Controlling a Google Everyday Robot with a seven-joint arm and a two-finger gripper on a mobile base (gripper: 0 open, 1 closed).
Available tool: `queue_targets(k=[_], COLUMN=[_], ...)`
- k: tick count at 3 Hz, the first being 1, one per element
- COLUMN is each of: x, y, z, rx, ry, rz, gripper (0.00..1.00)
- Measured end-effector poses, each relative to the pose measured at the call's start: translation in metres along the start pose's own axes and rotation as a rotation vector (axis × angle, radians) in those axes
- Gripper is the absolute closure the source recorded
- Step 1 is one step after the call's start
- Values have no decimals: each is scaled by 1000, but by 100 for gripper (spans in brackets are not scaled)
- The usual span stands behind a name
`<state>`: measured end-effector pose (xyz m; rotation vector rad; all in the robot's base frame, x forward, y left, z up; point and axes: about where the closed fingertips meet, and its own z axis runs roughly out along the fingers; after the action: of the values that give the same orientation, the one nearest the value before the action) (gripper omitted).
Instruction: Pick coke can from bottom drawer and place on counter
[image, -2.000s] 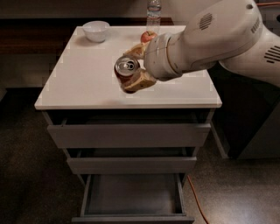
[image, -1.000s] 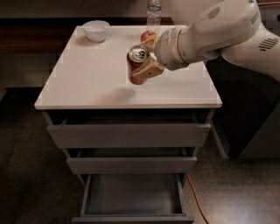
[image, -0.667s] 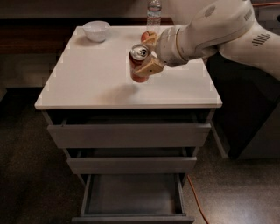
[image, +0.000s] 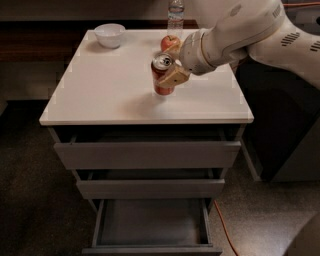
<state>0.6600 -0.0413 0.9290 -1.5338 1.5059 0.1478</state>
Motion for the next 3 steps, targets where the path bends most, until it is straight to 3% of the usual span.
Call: queue_targets(k=[1,3], x=[2,-7], y=[-3,-11], z=[-3,-3], rx=[-3,-76], ry=[-7,-53], rz=[-22,42], gripper=[100,100])
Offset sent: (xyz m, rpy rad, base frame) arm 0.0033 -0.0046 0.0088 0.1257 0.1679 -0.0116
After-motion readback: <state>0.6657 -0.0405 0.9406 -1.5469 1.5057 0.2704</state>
